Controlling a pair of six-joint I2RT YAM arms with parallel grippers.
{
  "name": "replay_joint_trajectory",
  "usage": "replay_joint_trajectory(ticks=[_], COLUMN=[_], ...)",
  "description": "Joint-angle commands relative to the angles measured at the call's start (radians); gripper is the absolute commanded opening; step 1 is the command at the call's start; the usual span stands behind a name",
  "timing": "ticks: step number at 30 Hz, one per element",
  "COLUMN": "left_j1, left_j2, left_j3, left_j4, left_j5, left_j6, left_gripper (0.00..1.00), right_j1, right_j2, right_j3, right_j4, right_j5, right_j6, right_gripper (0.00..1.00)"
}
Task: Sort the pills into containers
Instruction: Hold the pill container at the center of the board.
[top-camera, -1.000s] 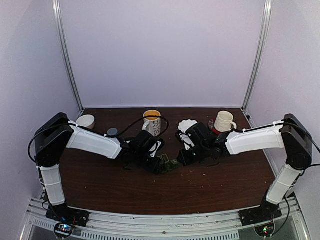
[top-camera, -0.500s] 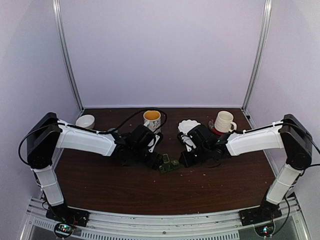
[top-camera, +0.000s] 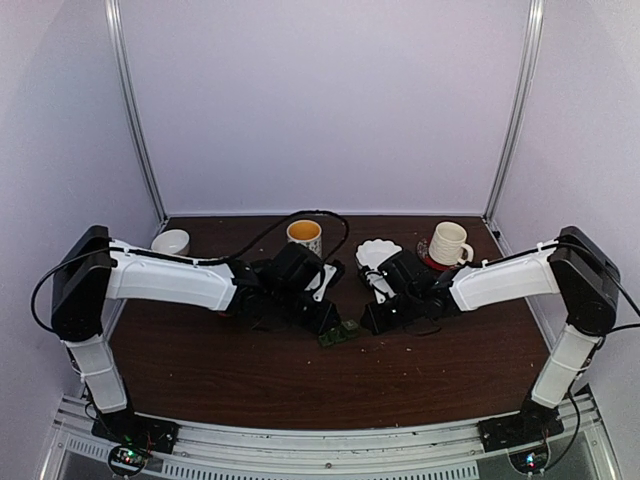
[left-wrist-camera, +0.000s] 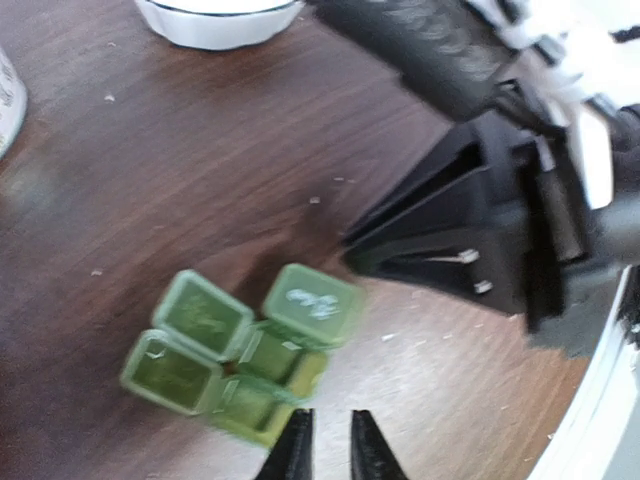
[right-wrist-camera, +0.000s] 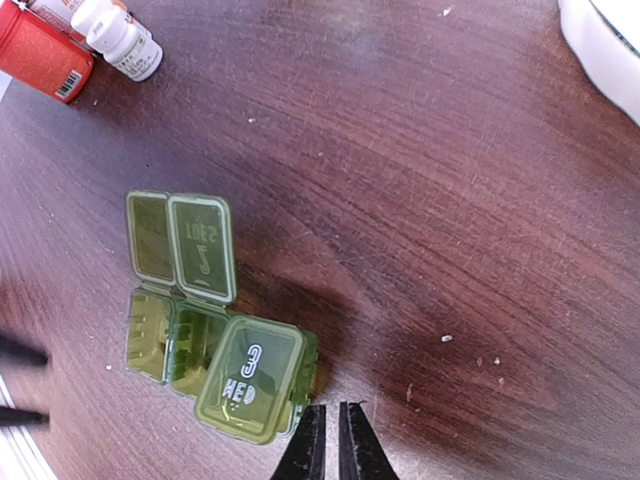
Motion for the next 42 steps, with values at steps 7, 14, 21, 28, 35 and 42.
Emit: replay_joint_trajectory(ticks=[7,14,21,28,35,42], left_j1=[-0.011,-0.011,-0.012,-0.010,-0.004,-0.001], left_j2=[0.125,0.151,0.191,0.232,0.270,0.261], left_j3=[0.134,0.147,0.186,0.228,0.260,0.272], left_j4=[-0.097,-0.159,-0.206,-0.227,-0.282,-0.382], left_j5=[-0.025,-0.048,-0.049,-0.050,-0.096,-0.159], left_j6=[-0.024,-0.031,-0.028,-0.036,-0.033,0.026], left_gripper=[0.15,0.21,0.22,0.31,0.32,0.23], right_j1=[-0.011,-0.013,-0.013,-0.013,-0.013,-0.013], right_j2=[-0.001,0.000,0.001,-0.004,-0.009,-0.020], right_j3=[-0.005,-0.012,-0.012,-0.016,-0.019,-0.030], right_j4=[0.037,0.051,0.056,0.063,0.064,0.080], right_j5=[-0.022,-0.028,-0.036,-0.039,-0.041,-0.049], right_j6=[0.003,0.004,0.005,0.008,0.008,0.001], right_gripper=[0.09,0.09,0.09,0.08,0.08,0.07])
